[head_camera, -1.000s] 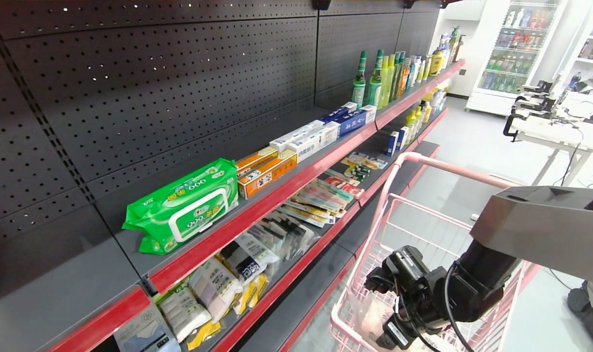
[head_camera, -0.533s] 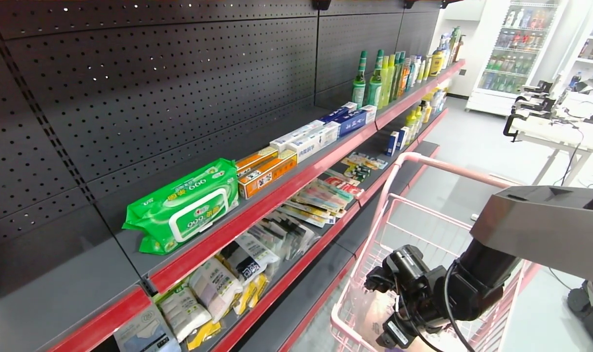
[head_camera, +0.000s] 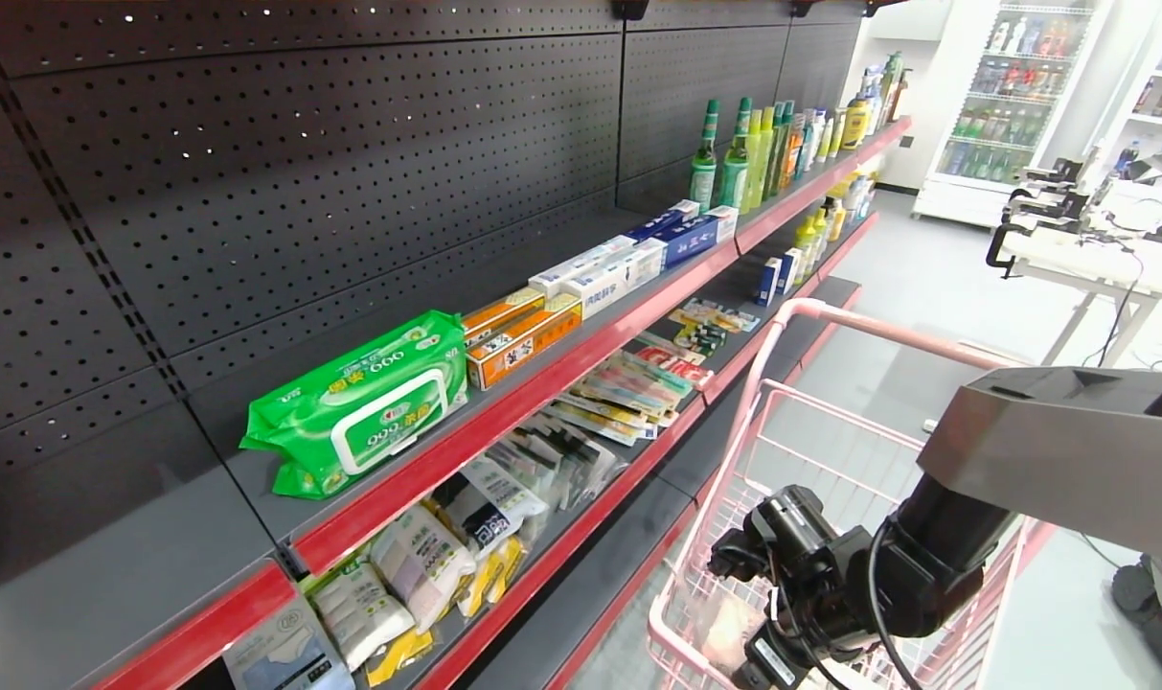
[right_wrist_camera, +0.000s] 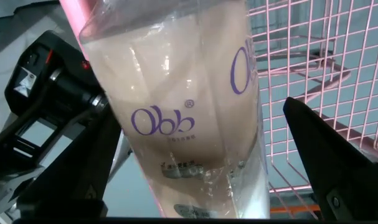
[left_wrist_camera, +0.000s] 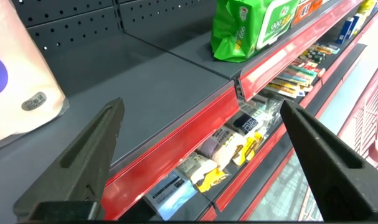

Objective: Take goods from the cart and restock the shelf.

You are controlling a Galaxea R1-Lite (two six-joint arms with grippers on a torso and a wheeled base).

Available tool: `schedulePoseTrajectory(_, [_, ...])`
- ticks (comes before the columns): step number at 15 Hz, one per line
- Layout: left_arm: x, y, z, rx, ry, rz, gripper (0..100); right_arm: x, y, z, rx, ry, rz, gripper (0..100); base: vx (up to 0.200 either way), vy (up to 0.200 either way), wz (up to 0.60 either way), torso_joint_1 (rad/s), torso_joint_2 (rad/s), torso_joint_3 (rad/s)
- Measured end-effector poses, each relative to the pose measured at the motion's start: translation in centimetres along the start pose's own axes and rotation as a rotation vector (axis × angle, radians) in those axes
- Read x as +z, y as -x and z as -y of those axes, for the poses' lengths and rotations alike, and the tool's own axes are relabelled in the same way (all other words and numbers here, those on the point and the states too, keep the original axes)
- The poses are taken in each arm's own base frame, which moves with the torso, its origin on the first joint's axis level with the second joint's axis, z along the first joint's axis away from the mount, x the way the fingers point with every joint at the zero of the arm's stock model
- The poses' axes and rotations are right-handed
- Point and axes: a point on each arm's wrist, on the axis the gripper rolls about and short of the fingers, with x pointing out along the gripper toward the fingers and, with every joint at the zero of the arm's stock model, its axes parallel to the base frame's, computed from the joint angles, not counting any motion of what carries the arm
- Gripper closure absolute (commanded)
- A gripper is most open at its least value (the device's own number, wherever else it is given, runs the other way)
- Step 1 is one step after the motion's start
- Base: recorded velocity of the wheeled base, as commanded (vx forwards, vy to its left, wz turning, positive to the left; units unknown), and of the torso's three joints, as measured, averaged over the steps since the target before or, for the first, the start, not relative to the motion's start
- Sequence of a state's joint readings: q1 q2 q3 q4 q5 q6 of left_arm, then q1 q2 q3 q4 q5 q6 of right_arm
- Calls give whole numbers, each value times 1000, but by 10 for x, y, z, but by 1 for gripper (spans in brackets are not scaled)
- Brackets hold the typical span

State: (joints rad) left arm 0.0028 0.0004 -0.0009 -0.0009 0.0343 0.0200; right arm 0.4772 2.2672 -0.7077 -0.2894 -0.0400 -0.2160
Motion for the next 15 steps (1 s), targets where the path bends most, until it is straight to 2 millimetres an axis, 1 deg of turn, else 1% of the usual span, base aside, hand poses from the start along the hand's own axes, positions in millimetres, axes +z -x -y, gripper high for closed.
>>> schedulePoseTrajectory(10, [0,0,0,1,-2,0,0,0,-1,1,-4,-2,-4,0,0,0,0,-5,6,5])
schedulePoseTrajectory(15, [0,0,0,1,-1,-1,0,2,-1,2,-10,2,3,0,0,0,0,-133,333,184])
